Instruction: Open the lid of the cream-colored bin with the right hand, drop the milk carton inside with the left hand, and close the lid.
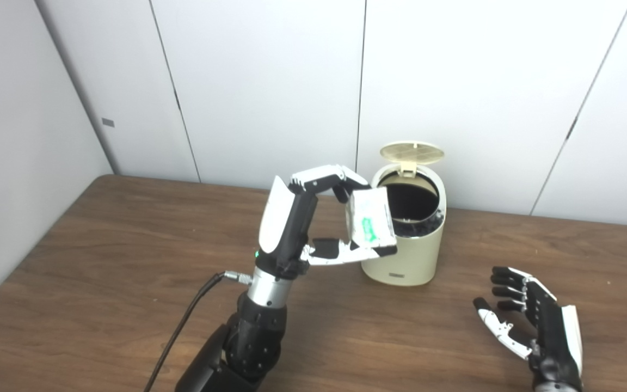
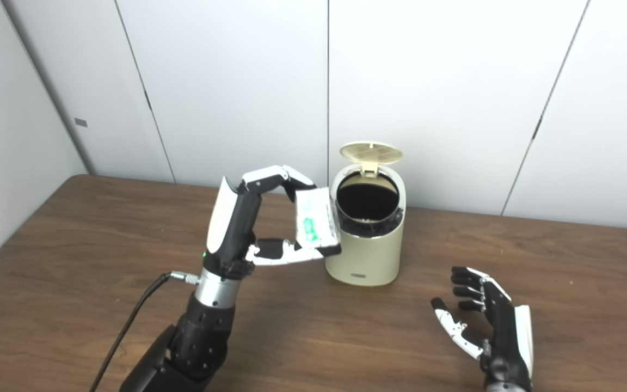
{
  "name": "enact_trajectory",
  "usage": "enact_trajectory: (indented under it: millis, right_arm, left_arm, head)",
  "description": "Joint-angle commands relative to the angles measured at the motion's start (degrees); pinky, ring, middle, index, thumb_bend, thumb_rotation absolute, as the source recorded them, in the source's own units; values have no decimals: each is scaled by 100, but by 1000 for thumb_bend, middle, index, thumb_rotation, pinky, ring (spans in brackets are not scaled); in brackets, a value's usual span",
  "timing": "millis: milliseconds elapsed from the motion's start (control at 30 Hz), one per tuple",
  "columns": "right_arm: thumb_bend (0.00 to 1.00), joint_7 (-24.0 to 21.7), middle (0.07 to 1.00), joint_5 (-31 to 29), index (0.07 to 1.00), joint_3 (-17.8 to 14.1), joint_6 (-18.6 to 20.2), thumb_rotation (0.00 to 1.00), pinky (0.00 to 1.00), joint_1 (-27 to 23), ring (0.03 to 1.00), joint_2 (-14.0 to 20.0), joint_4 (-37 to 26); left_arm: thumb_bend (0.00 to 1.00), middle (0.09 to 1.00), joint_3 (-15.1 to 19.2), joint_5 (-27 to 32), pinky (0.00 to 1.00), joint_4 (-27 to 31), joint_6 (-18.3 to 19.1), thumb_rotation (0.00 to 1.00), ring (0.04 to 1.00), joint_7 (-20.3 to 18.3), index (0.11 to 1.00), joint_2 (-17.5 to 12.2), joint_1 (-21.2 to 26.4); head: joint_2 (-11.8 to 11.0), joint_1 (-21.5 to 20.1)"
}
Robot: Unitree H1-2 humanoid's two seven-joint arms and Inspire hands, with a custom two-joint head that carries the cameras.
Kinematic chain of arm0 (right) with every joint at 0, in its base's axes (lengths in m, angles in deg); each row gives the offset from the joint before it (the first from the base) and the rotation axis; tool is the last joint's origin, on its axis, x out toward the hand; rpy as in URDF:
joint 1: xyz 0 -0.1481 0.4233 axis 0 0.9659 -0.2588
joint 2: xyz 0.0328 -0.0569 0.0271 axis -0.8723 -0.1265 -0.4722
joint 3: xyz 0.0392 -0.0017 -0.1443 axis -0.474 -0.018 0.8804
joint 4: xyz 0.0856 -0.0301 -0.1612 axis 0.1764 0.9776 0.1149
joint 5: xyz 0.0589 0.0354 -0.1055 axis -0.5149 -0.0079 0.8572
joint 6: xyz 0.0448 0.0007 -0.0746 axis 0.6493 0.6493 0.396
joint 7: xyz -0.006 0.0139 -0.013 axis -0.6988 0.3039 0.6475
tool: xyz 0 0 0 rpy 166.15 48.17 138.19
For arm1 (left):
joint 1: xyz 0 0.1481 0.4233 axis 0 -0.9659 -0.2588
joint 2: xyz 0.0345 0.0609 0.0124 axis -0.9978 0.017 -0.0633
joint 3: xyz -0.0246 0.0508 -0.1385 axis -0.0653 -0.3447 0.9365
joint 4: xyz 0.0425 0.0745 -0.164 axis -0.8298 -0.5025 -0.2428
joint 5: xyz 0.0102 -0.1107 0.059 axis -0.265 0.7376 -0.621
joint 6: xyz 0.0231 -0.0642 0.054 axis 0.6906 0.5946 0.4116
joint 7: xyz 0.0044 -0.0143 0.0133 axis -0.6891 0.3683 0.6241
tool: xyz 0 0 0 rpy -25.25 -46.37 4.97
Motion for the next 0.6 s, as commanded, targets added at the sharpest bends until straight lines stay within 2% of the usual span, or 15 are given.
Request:
enact_trajectory:
  millis: [0,67,200,567]
  right_arm:
    - [281,24,691,44,678,71,-35,81,582,9,665,-91,-103]
    - [282,32,687,42,679,80,-60,68,577,16,661,-108,-93]
    - [290,83,687,46,673,94,-174,63,568,21,656,-134,-30]
    - [284,99,686,98,676,144,-119,48,565,79,657,-217,-97]
  left_arm:
    - [505,484,-191,-618,358,-15,-130,0,452,550,487,-159,429]
    - [505,483,-456,-869,362,-131,-130,0,452,803,486,-262,551]
    - [505,482,-825,-910,368,-414,-129,0,449,992,490,-328,836]
    - [504,479,-1242,-927,361,-851,-130,0,448,1436,495,-408,1414]
  head:
    - [4,0]
    - [9,-30]
    - [20,-49]
    - [28,-140]
